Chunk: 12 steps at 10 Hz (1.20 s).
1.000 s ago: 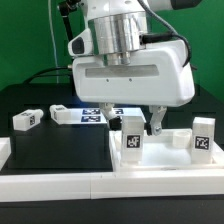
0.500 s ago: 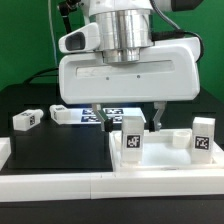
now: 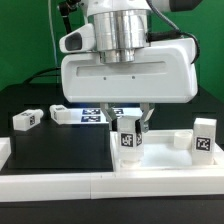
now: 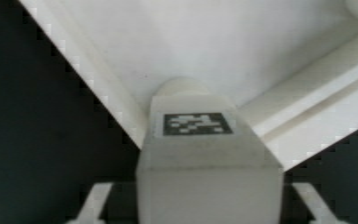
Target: Assemble square table
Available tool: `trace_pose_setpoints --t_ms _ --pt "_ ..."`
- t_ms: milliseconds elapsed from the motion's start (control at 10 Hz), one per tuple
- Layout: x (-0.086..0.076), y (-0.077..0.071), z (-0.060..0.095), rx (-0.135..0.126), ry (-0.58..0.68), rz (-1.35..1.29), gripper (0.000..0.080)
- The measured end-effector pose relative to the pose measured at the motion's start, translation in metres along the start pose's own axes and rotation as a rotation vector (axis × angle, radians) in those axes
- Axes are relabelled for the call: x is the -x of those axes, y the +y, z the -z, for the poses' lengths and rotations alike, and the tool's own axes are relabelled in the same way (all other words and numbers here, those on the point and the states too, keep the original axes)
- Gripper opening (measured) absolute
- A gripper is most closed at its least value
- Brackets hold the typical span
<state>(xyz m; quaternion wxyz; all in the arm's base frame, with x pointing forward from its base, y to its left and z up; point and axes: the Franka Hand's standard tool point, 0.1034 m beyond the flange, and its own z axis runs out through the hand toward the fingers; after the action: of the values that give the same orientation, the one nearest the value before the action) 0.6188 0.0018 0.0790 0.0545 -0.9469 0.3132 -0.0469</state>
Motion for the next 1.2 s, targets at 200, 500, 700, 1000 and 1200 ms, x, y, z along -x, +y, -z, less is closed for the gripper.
trace_pose_setpoints --t_ms 200,500,700,1000,1200 --pt "-0.002 0.002 -0.001 -0.008 -0.011 -0.239 0.0291" --pt "-0.004 0.004 -0.003 -0.06 -0.075 -0.763 0.0291" --pt "-0.001 0.0 -0.003 -0.053 -0.083 -0.941 0.0291" --pt "0.001 -0.006 -0.002 -0.033 -0.047 -0.745 0.0447" --pt "0.003 -0.019 0.0 -0.034 0.003 -0.391 0.0577"
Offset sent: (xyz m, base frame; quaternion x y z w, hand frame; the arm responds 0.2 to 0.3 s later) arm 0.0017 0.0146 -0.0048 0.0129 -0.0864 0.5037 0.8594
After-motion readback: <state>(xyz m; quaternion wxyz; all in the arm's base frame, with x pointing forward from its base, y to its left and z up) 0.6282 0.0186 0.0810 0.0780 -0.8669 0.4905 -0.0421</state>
